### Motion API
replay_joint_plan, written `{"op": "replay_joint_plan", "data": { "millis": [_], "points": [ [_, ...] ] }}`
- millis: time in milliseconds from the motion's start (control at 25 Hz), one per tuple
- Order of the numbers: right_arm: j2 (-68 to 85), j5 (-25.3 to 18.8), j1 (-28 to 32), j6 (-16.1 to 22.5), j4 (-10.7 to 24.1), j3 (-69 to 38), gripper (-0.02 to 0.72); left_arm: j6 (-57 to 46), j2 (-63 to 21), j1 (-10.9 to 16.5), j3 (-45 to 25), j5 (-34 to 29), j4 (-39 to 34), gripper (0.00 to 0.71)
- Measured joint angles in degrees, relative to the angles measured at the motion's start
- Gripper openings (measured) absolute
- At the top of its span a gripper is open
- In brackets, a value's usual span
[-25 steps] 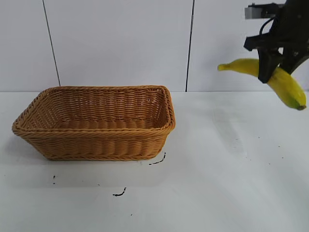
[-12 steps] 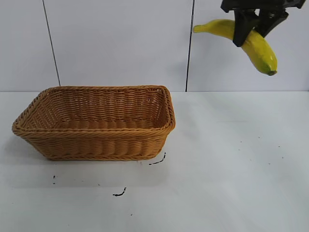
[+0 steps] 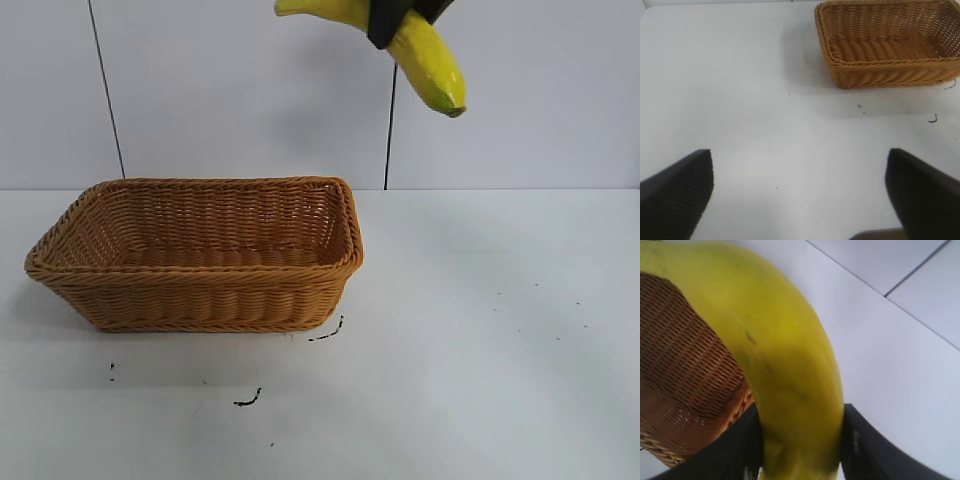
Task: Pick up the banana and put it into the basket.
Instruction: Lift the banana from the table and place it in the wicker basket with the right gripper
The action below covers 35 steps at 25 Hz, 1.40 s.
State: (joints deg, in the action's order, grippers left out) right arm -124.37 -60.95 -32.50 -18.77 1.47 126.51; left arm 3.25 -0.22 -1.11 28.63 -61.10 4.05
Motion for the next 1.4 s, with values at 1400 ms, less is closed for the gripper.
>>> {"op": "replay_joint_plan", "data": {
  "millis": [1400],
  "points": [
    [-15.21, 12.36, -6.74, -7.76, 7.02, -0.89, 0.298, 0.0, 0.0, 0.0, 0.0, 0.0, 0.0, 0.693]
  ]
}}
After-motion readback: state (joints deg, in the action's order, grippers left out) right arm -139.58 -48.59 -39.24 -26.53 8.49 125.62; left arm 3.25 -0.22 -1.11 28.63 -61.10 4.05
